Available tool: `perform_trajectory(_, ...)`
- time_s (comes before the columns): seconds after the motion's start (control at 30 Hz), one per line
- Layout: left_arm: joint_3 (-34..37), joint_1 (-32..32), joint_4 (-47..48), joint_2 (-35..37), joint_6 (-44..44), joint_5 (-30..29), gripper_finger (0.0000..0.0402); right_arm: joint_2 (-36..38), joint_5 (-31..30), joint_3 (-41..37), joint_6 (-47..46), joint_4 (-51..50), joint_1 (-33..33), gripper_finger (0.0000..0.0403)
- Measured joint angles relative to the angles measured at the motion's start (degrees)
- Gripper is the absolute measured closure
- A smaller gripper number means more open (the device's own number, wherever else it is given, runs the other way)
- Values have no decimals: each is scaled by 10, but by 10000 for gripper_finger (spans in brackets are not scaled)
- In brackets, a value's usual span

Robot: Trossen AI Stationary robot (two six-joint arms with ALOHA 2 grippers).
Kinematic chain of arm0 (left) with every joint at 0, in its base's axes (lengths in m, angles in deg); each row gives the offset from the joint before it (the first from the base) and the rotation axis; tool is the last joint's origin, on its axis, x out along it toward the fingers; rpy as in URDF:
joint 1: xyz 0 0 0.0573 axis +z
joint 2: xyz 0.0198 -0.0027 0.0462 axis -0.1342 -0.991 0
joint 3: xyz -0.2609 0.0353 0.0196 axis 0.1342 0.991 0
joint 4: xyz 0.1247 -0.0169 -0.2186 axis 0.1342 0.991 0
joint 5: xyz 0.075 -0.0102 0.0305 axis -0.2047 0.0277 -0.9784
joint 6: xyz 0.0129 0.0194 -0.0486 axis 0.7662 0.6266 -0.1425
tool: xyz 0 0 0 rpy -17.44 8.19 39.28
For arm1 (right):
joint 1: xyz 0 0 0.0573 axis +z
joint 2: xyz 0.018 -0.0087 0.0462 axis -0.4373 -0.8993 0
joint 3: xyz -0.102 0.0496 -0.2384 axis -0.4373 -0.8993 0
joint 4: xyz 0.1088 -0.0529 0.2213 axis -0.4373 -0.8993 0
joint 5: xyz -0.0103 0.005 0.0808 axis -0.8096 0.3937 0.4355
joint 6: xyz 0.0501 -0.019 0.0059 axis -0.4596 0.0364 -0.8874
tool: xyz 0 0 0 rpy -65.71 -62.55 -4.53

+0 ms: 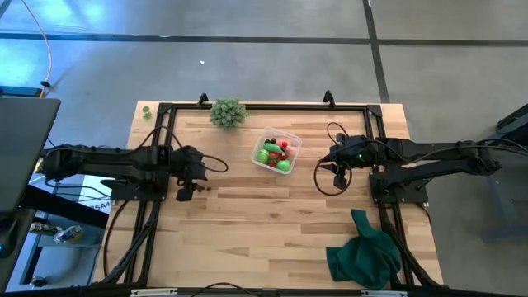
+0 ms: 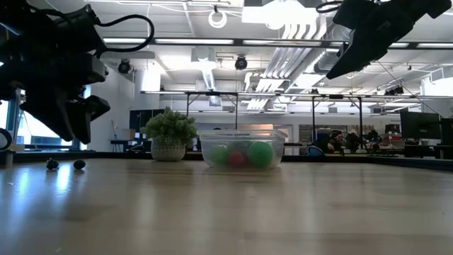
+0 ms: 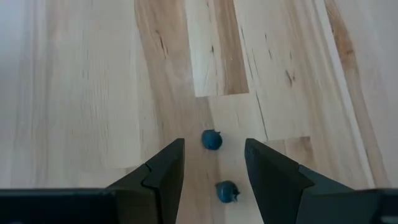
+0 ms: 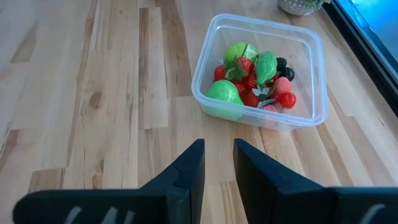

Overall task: Pick and placing Produce into tupperware
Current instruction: Put the blueberry into the transparent container

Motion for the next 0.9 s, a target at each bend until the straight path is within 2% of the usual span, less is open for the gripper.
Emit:
perform_trajectory(0.53, 22, 0, -50, -9, 36, 1, 243, 0, 0, 0, 0, 0, 0, 327)
perform_trajectory(0.9, 21, -1, -87, -78, 38, 8, 243, 0, -1, 0, 0, 0, 0, 327)
